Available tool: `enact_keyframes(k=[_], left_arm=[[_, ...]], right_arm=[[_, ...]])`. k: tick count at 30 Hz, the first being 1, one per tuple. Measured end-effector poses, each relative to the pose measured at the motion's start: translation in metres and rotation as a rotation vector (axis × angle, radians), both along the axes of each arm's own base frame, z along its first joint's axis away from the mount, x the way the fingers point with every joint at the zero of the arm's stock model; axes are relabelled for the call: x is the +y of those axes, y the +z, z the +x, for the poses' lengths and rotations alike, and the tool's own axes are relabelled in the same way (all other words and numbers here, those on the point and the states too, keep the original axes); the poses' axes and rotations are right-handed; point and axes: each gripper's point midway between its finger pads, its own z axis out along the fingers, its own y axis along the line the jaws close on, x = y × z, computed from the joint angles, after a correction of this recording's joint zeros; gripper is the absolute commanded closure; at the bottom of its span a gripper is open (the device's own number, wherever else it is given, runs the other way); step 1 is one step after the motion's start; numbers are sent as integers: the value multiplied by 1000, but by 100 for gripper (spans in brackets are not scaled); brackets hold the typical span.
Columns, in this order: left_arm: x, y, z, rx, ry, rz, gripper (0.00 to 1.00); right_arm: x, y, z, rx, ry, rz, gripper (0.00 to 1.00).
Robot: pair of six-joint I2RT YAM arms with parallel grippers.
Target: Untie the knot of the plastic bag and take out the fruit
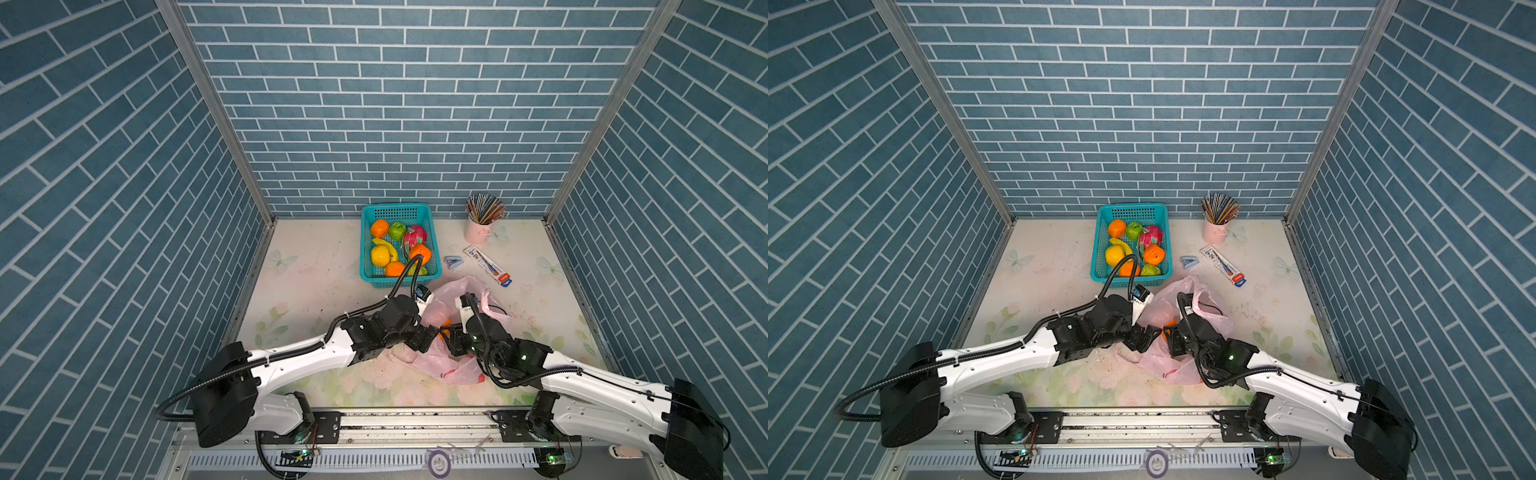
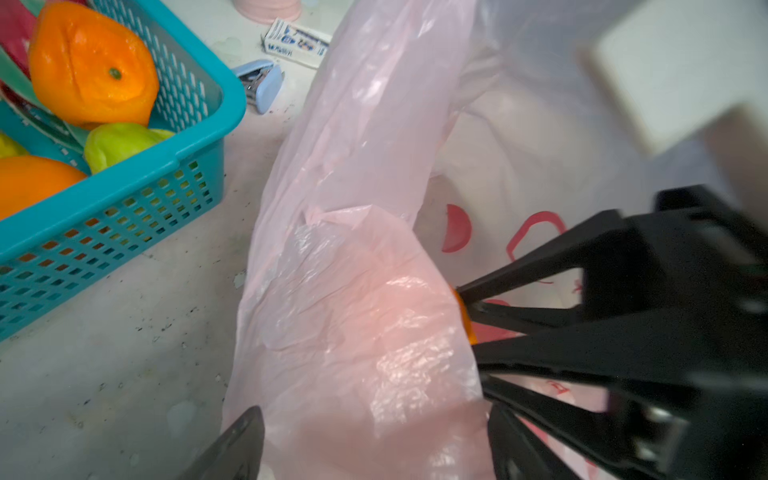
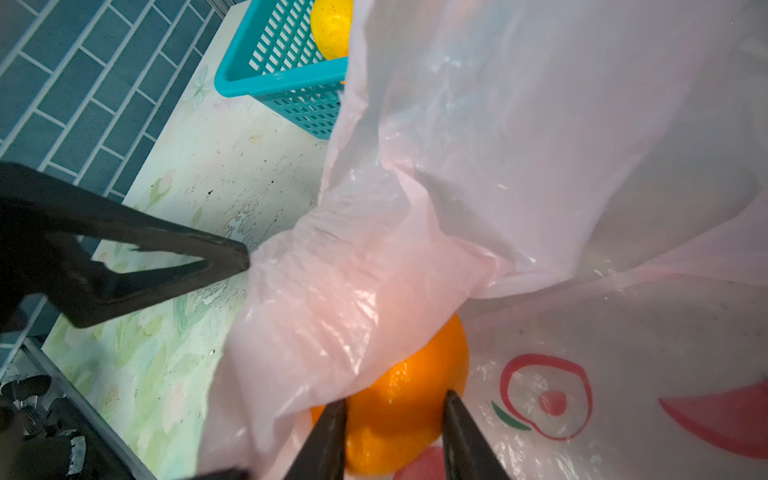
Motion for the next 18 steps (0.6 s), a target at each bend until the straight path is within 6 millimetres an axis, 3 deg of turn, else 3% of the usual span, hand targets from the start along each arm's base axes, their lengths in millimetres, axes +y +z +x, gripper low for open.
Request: enact_keyframes(k=[5, 10, 13, 18], left_arm=[[4, -13, 6, -10, 27, 54, 59], [7, -11, 10, -30, 55, 63, 85], [11, -11, 14, -32, 78, 71, 91], [20, -13, 22, -35, 114, 88, 92]], right_arm=[[-1, -1, 0, -1, -5, -4, 64], [-2, -1, 1, 2, -10, -3, 64], [-2, -1, 0, 6, -10, -3, 64], [-6, 0, -4, 14, -3, -5, 65]])
